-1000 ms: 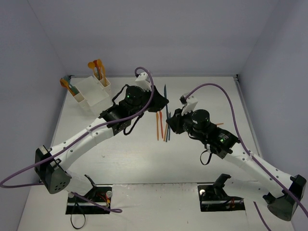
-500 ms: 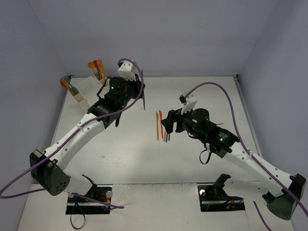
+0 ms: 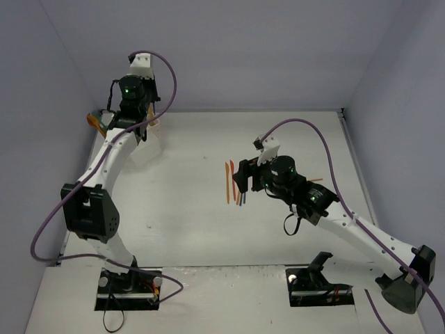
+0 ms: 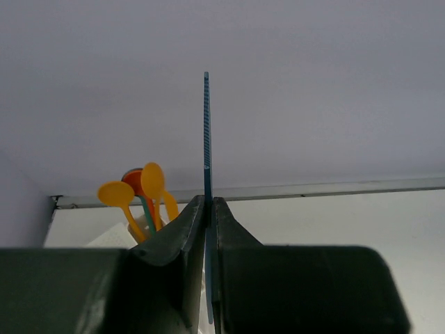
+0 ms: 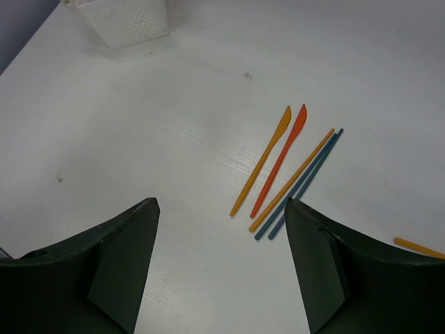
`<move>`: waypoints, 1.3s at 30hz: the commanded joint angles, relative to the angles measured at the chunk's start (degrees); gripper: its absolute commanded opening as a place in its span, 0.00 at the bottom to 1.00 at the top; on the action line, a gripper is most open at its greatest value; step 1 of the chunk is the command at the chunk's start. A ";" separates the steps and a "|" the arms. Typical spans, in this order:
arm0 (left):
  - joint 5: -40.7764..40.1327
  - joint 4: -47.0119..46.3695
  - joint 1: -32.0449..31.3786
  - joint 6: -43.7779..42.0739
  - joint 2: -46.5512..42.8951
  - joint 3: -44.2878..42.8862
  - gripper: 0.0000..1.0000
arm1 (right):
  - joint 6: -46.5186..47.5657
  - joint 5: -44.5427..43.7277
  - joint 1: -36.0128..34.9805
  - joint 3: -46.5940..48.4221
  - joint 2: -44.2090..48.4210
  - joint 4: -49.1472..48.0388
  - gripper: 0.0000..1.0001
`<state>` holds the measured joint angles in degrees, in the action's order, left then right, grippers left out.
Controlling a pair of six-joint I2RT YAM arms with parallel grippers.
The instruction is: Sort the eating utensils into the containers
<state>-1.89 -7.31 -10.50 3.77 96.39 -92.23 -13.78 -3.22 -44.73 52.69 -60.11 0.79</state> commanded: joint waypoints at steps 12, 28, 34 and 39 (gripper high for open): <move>0.67 -17.31 5.04 -3.35 15.61 -6.31 0.00 | 1.53 4.19 9.59 1.14 -1.41 -2.08 0.70; -1.84 -24.60 6.60 -2.48 14.46 5.43 0.17 | 1.56 5.74 9.92 0.55 -2.20 -1.73 0.68; -1.54 -24.33 6.54 -0.85 9.73 7.65 0.44 | 0.52 5.12 9.92 0.26 -2.85 -1.37 0.67; -1.81 -23.52 6.54 3.26 0.66 10.66 0.66 | -1.16 5.42 9.92 0.66 -5.19 -0.95 0.65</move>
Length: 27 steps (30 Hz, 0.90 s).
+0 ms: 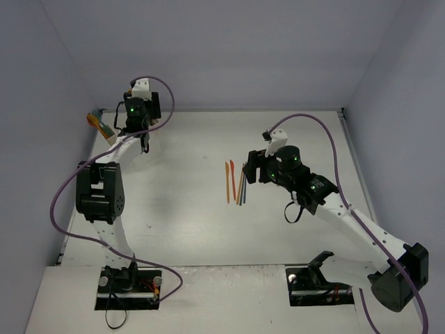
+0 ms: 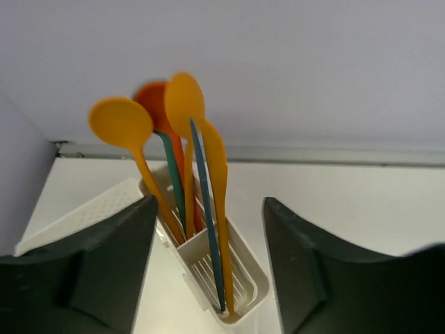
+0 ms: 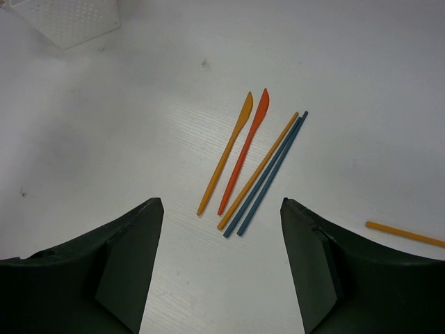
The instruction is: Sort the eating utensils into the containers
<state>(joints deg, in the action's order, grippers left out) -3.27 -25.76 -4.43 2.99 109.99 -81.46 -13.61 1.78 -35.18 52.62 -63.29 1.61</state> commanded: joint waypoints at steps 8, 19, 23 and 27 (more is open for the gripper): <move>3.20 15.29 0.09 14.57 -29.57 3.23 0.73 | -6.07 -0.23 -0.01 2.51 -7.39 2.11 0.58; 9.02 49.79 -4.06 18.22 -49.41 11.08 0.73 | -12.16 -5.50 -7.46 6.73 -19.91 5.95 0.50; 11.60 56.10 -4.94 19.62 -54.87 15.60 0.73 | -14.82 -6.72 -8.56 8.55 -24.44 6.00 0.46; 12.17 57.65 -5.32 20.79 -59.00 18.55 0.73 | -16.29 -7.55 -9.06 11.40 -29.43 6.07 0.44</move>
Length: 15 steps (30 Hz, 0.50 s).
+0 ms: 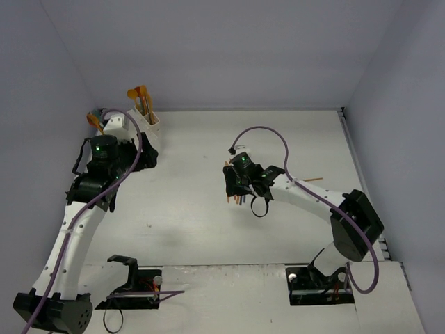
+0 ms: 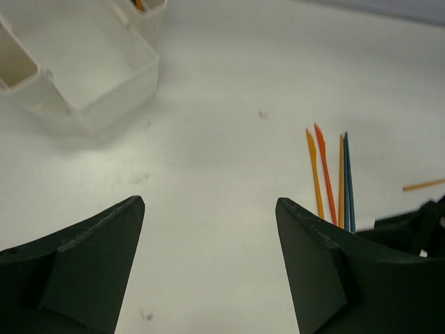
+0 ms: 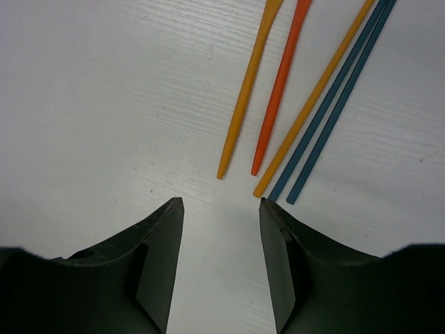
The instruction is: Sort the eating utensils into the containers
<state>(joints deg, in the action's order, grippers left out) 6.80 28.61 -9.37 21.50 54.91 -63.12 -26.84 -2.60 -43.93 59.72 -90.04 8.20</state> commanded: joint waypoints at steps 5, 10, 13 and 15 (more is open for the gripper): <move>2.43 4.96 -2.02 2.78 -4.92 0.63 0.73 | -5.35 -4.98 -0.49 7.76 -8.93 -0.38 0.40; 3.02 5.17 -4.48 5.05 -5.07 1.31 0.73 | -7.20 -6.69 -0.81 9.69 -14.08 -0.20 0.37; 3.21 5.24 -5.44 5.58 -5.60 2.22 0.73 | -8.46 -8.07 -0.90 10.44 -16.07 -0.03 0.34; 3.38 5.35 -5.70 5.99 -6.35 2.59 0.73 | -8.93 -8.68 -0.90 11.13 -16.98 0.06 0.32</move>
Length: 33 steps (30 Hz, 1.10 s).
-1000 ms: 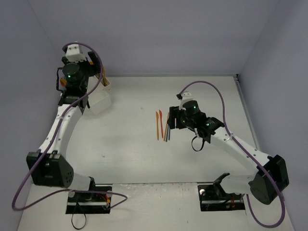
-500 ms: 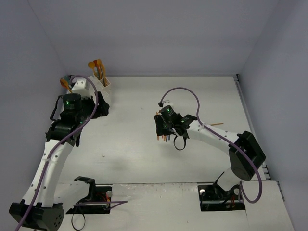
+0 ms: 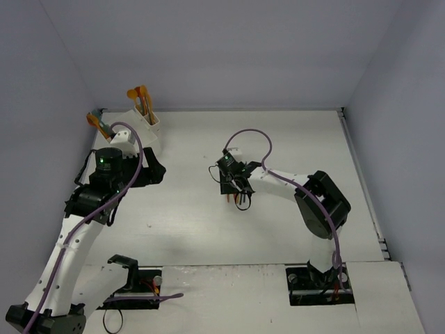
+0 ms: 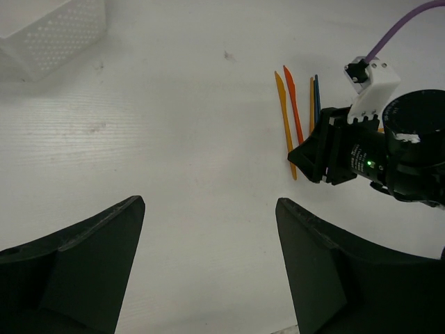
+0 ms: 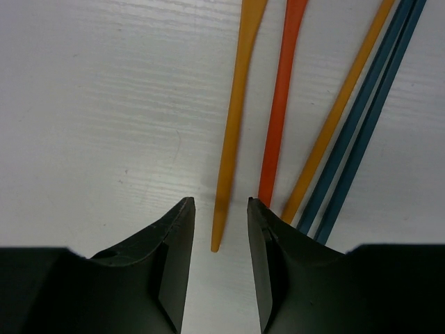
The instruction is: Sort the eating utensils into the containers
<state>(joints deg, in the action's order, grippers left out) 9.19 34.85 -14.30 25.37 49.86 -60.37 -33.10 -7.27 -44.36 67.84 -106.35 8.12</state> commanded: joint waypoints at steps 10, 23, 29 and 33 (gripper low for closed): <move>1.18 0.14 -1.55 2.26 -2.10 -0.07 0.73 | -2.99 -6.30 -0.85 6.19 -6.76 2.42 0.25; 3.96 -0.16 -1.70 5.54 -0.23 -1.33 0.73 | 3.43 -5.94 -5.24 11.32 -6.26 2.75 0.00; 7.83 -2.01 -1.70 9.19 1.67 -2.65 0.73 | 8.89 -0.74 -8.91 8.59 6.17 -7.05 0.00; 10.75 -7.29 -1.70 13.62 1.73 -2.41 0.73 | 11.56 4.84 -9.86 5.23 12.98 -15.07 0.00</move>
<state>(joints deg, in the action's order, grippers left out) 15.68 35.66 -15.70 33.27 51.74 -59.75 -25.72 -7.46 -53.80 74.32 -104.39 4.79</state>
